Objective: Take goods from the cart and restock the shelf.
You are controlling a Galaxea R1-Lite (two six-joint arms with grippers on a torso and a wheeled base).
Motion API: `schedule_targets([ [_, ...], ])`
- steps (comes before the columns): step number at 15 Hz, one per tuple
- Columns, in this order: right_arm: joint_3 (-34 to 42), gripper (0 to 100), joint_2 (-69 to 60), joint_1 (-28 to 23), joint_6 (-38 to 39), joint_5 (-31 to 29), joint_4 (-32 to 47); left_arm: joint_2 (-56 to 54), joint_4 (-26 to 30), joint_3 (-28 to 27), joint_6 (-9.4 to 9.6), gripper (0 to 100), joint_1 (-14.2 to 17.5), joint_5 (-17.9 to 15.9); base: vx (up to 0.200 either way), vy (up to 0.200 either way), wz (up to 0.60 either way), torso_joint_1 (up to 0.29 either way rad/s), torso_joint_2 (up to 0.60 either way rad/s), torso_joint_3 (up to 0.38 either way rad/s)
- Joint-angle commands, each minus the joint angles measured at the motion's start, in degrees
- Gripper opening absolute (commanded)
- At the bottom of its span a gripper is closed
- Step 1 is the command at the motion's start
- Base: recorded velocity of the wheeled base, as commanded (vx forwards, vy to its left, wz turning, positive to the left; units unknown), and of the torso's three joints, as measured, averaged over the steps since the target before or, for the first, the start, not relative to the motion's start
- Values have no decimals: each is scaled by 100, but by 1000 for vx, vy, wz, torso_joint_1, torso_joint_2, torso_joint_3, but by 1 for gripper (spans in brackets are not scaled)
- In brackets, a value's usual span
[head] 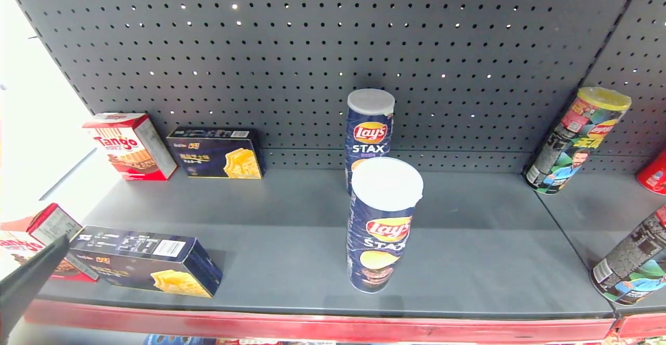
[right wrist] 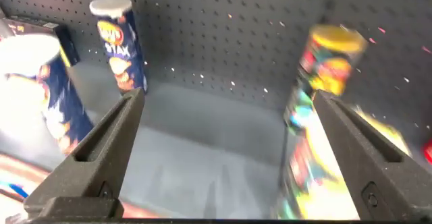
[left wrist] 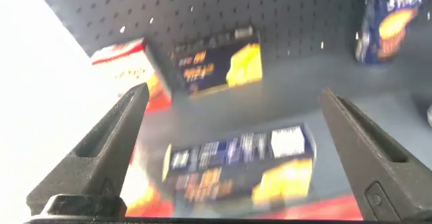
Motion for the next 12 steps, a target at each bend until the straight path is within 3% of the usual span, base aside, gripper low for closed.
schedule_targets([
  [1,806,100,-1367,-188,-6,-39,673,-1407,994,94,90,100,3,-6,0,0,0,0,0,0],
  [4,1202,100,-2140,-188,3,-21,1719,-1926,1486,156,90,100,20,21,0,0,0,0,0,0],
  [6,1650,100,-2659,-197,12,-30,1807,-2497,1864,393,116,100,55,29,0,0,0,0,0,0],
  [9,2063,100,-2870,-197,20,-48,1825,-3209,2602,630,213,100,433,-6,0,0,0,0,0,0],
  [12,2300,100,-2351,-302,205,-57,1816,-3517,2708,1017,248,100,460,29,0,0,0,0,0,0],
])
